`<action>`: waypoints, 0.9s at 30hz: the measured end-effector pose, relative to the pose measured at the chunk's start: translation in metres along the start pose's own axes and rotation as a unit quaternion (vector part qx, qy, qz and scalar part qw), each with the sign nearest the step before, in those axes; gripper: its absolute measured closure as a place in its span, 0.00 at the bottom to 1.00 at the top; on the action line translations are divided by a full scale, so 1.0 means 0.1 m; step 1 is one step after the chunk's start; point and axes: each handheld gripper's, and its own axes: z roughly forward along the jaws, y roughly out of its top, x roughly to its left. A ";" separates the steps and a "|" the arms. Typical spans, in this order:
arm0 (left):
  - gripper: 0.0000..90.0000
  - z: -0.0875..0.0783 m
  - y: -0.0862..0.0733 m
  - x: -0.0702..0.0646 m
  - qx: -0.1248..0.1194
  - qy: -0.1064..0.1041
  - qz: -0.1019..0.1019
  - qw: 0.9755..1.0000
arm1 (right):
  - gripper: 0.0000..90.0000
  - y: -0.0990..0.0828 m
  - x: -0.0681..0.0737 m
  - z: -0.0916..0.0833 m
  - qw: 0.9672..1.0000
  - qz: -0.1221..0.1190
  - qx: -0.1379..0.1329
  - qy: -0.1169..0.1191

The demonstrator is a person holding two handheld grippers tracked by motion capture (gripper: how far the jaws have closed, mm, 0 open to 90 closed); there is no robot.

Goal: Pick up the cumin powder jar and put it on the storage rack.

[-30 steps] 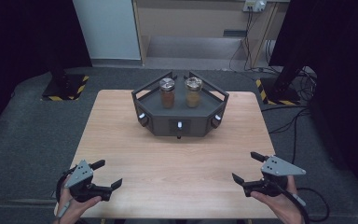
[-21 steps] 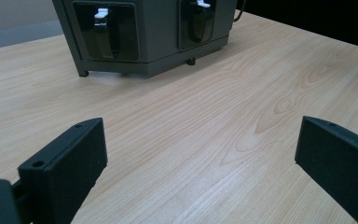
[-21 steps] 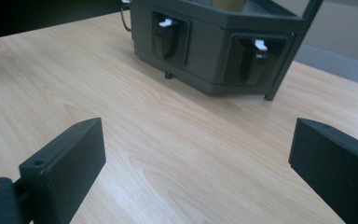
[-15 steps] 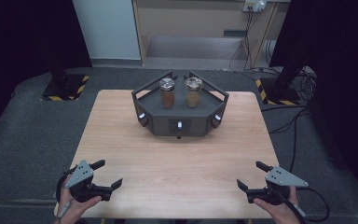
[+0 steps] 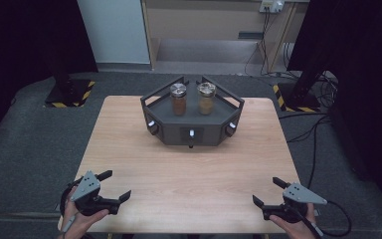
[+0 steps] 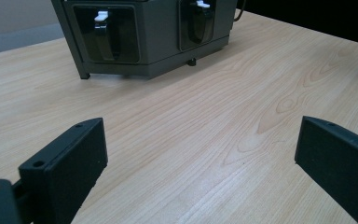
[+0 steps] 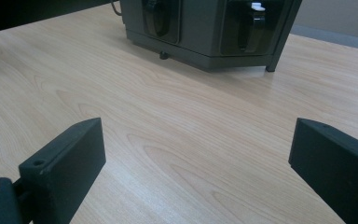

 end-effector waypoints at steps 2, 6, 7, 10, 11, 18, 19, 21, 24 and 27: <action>0.02 0.00 0.00 0.00 -0.001 0.000 0.001 1.000 | 0.05 0.00 0.01 0.00 1.000 -0.001 -0.003 -0.001; 0.02 0.02 0.01 0.00 0.000 -0.003 0.004 1.000 | 0.05 0.00 0.00 0.02 1.000 0.000 -0.004 0.003; 0.02 0.02 0.01 0.00 0.001 -0.003 0.006 1.000 | 0.05 0.00 0.00 0.02 1.000 0.000 -0.004 0.003; 0.02 0.03 0.01 -0.01 0.000 -0.004 0.007 1.000 | 0.05 0.00 0.00 0.02 1.000 -0.002 -0.005 -0.004; 0.02 0.03 0.01 -0.01 -0.001 -0.004 0.006 1.000 | 0.05 0.00 -0.01 0.03 1.000 -0.002 -0.005 -0.005; 0.02 0.02 0.01 -0.01 -0.004 -0.002 0.007 1.000 | 0.05 0.00 -0.07 0.07 1.000 0.001 -0.002 -0.009; 0.02 0.03 0.01 0.00 -0.004 -0.002 0.007 1.000 | 0.05 0.01 -0.08 0.08 1.000 0.002 0.000 -0.009; 0.02 0.03 0.01 0.00 -0.004 -0.001 0.008 1.000 | 0.05 0.01 -0.09 0.09 1.000 0.003 0.000 -0.009; 0.02 0.03 0.01 0.00 -0.006 0.000 0.008 1.000 | 0.05 0.00 -0.11 0.09 1.000 0.005 -0.001 -0.011; 0.02 0.04 0.01 0.01 -0.007 0.001 0.008 1.000 | 0.05 0.00 -0.11 0.09 1.000 0.004 -0.003 -0.012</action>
